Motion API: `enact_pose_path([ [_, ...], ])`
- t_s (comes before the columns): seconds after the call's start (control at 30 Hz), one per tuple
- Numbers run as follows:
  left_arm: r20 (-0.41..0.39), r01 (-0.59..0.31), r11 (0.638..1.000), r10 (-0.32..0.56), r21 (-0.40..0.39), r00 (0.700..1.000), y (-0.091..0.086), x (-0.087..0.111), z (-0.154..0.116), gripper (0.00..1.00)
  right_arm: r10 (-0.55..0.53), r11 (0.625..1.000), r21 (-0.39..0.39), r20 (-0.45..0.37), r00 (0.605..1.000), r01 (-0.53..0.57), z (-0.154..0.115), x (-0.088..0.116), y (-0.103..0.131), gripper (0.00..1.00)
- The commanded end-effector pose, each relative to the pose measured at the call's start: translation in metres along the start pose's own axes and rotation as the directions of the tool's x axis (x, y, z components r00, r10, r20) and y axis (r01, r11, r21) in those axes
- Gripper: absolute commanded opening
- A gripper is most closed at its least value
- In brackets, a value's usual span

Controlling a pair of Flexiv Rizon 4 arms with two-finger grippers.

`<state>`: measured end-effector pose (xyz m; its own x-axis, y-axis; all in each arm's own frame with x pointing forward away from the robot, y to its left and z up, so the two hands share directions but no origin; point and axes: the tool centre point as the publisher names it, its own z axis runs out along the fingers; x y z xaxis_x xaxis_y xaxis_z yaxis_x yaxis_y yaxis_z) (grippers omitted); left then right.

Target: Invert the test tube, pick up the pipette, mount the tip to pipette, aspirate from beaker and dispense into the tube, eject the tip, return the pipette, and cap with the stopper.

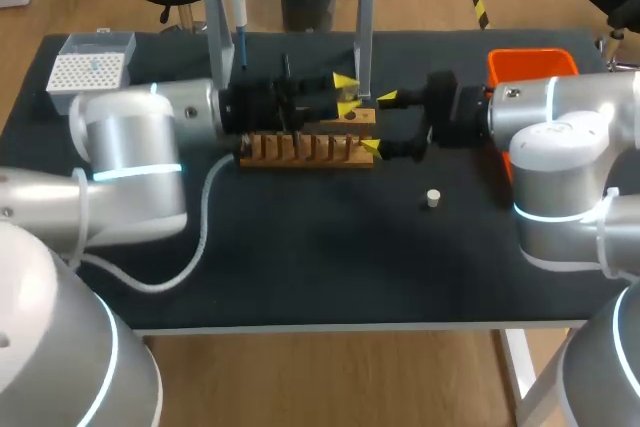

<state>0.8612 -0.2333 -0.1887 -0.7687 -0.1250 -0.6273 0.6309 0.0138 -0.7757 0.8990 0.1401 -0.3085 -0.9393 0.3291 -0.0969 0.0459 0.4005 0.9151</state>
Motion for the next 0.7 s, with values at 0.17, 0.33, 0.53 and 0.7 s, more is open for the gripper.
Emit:
enact_pose_path([
  [0.17,-0.038,0.285,0.945,-0.295,-0.161,0.955,-0.009,-0.024,0.003,0.00,0.000,1.000,0.000,-0.002,1.000,0.000,0.000,0.000,0.000,1.00],
  [0.33,-0.030,0.372,0.911,-0.383,-0.179,0.923,-0.003,-0.024,0.007,0.00,0.000,1.000,0.000,-0.002,1.000,0.000,0.000,0.000,0.000,1.00],
  [0.53,0.012,0.414,0.898,-0.417,-0.151,0.909,0.003,-0.032,0.003,0.00,0.000,1.000,0.000,-0.002,1.000,0.000,0.000,0.000,0.000,1.00],
  [0.7,0.030,0.441,0.889,-0.441,-0.125,0.897,0.015,-0.044,-0.001,0.00,0.000,1.000,0.000,-0.002,1.000,0.000,0.000,0.000,0.000,1.00],
])
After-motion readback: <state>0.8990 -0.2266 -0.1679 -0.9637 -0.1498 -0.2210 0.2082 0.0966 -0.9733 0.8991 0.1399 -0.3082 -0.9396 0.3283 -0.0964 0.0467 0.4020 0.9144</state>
